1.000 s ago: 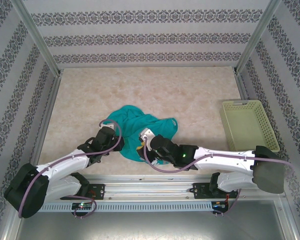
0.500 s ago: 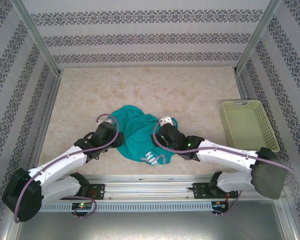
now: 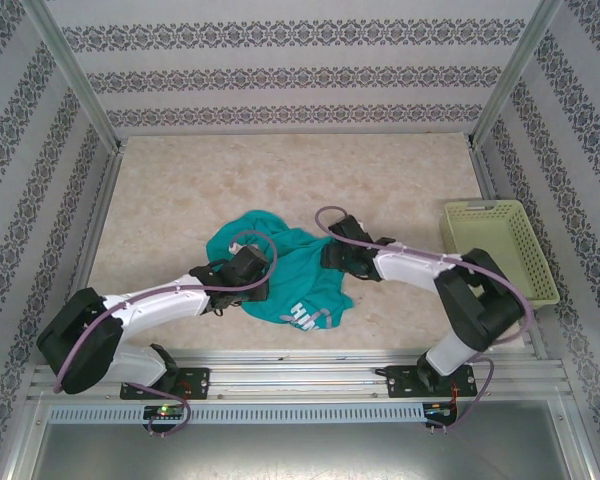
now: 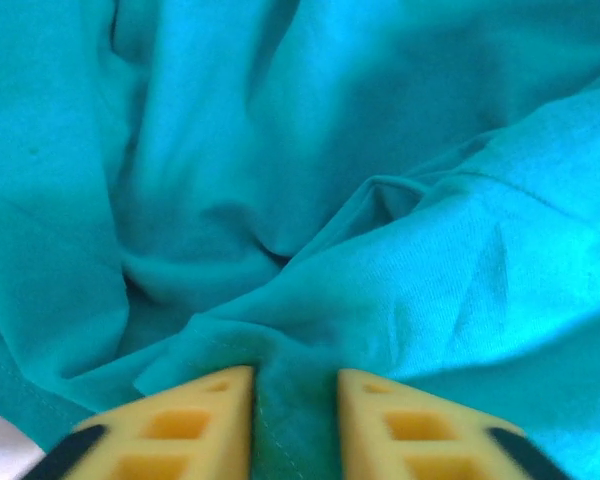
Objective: Fold the inside-out t-shirt
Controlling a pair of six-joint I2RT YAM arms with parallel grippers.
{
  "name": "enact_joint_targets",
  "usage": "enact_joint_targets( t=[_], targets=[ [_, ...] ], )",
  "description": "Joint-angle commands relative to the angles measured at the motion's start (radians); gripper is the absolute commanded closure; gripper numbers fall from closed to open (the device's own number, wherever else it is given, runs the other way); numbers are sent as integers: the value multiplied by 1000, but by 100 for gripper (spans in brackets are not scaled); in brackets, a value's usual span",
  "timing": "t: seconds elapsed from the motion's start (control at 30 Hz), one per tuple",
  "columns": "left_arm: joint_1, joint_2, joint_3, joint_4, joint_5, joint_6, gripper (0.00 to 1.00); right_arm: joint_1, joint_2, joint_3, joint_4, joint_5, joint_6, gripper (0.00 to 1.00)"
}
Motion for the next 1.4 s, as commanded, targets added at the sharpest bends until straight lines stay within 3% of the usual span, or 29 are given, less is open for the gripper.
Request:
enact_joint_targets(
  t=[0.0,0.07,0.1,0.13,0.37,0.5,0.7,0.83,0.97,1.0,1.07,1.17,1.23,1.37],
  targets=[
    [-1,14,13,9,-13,12,86,-24,54,63,42,-86,-10,61],
    [7,15,31,-6,-13,30,95,-23,37,78,32,-75,-33,89],
    [10,15,44,-15,-11,41,98,-24,17,84,13,-54,-42,98],
    [11,19,69,-26,-9,55,100,-21,-15,89,-12,-22,-58,100],
    [8,37,335,-130,-9,150,100,-18,-340,188,-273,275,-224,100],
    [8,-31,426,-156,-45,185,100,8,-483,318,-402,364,-317,100],
    [70,-178,384,-187,-140,201,100,246,-516,506,-518,610,-446,100],
    [210,-211,271,-253,-115,187,98,380,-426,519,-508,563,-383,100],
    [342,-177,169,-318,-115,161,93,464,-261,480,-393,373,-287,100],
    [372,-169,148,-329,-109,149,88,477,-218,477,-370,329,-266,94],
    [427,-154,115,-359,-107,130,70,494,-135,482,-357,274,-228,64],
    [452,-172,105,-405,-143,121,60,493,-103,464,-394,303,-198,44],
    [449,-200,109,-399,-117,129,47,475,-140,419,-406,342,-191,37],
    [331,-183,166,-361,-64,132,38,359,-262,292,-387,320,-157,33]
  ],
)
